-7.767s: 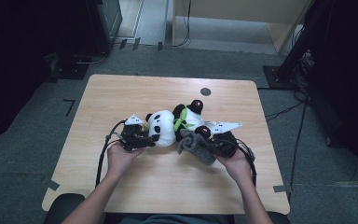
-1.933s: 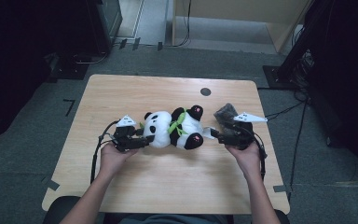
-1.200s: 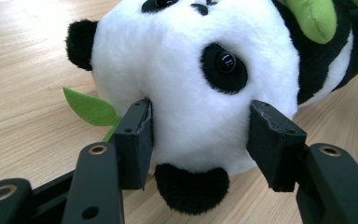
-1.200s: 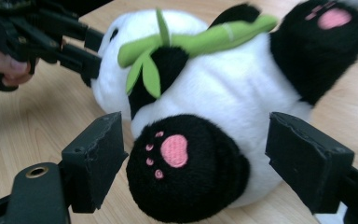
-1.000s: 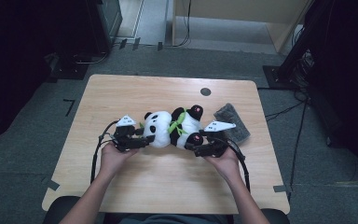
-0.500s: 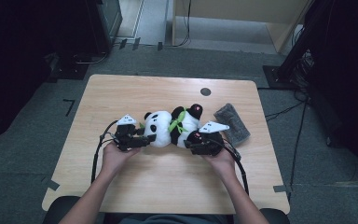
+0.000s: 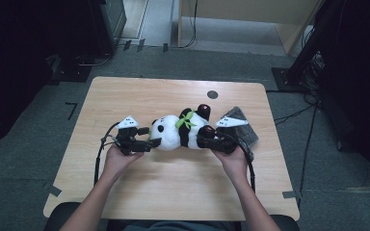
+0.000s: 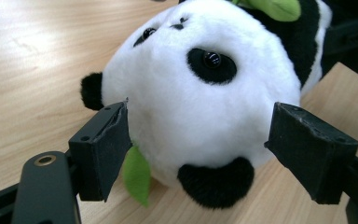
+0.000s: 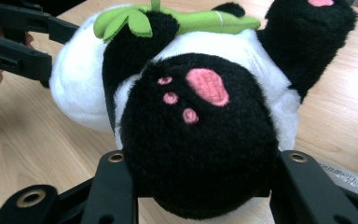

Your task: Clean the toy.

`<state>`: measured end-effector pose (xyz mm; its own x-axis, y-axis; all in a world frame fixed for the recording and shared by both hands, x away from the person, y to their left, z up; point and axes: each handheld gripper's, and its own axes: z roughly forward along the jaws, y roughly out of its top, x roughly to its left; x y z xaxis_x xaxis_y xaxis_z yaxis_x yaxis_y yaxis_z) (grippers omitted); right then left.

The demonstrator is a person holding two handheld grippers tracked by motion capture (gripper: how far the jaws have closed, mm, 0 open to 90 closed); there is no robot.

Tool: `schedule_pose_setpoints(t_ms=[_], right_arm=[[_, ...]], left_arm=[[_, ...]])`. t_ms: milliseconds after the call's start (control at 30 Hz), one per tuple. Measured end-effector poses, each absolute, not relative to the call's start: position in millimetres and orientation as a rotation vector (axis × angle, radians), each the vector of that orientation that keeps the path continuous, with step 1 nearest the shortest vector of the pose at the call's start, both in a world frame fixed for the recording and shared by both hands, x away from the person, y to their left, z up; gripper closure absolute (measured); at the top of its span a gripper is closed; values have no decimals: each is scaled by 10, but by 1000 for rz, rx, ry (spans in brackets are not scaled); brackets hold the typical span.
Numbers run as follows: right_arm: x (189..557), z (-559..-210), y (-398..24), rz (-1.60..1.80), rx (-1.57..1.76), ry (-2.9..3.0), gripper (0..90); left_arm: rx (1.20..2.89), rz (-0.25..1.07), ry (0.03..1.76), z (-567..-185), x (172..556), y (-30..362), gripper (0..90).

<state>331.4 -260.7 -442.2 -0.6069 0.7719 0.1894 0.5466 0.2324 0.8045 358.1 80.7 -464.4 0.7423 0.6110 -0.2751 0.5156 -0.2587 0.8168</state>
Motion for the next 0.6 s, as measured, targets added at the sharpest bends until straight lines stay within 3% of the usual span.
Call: schedule_pose_setpoints(t_ms=[333,600], right_arm=[[3310,-4201,-2738,1401,1301,2229,587],[3285,-4153,-2684,1479,1305,2297,595]], left_arm=[[1933,106,755,-4635,3506,829,206],[1930,91,719,-4678,3479,766,150]])
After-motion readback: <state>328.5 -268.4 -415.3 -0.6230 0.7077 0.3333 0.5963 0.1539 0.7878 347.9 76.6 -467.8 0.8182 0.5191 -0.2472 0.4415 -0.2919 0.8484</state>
